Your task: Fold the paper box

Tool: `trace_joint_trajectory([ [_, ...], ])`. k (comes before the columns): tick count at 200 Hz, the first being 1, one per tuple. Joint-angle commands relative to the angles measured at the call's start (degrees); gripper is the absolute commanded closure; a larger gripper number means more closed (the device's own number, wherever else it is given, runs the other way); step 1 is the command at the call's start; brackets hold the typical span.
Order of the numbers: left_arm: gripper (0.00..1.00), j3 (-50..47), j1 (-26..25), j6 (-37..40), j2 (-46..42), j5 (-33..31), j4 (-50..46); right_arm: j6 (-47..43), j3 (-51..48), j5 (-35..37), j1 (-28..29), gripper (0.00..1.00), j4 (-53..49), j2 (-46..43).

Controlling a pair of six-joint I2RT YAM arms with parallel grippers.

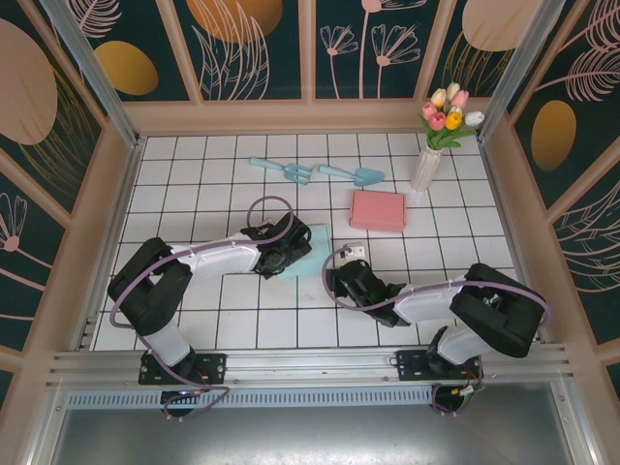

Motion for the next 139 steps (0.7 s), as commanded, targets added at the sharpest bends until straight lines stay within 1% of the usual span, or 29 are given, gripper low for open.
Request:
trace_joint_trajectory([
  [1, 0.08, -0.81, -0.12, 0.13, 2.06, 0.72, -2.97, 0.0, 1.54, -1.74, -1.14, 0.64, 3.64, 2.15],
  [26, 0.08, -0.77, -0.14, 0.24, 2.52, 1.14, -2.61, -0.21, 2.83, -4.44, -2.63, 0.64, 6.01, 5.48],
  [66, 0.08, -0.99, -0.13, 0.51, 2.55, 1.51, -2.42, -0.88, 5.58, -4.41, -3.05, 0.64, 6.4, 8.64],
  [102, 0.08, -1.33, -0.12, 0.85, 1.72, 1.34, -2.33, -0.75, 5.29, -3.06, -3.55, 0.64, 5.38, 7.97],
  [134, 0.08, -2.04, -0.13, 1.05, 1.14, 1.1, -1.89, -0.4, 3.51, -2.49, -4.39, 0.61, 4.03, 5.17],
  [139, 0.08, -1.98, -0.1, 1.18, -0.6, 1.0, -1.89, -0.33, 3.23, -2.4, -4.48, 0.61, 3.83, 4.53],
])
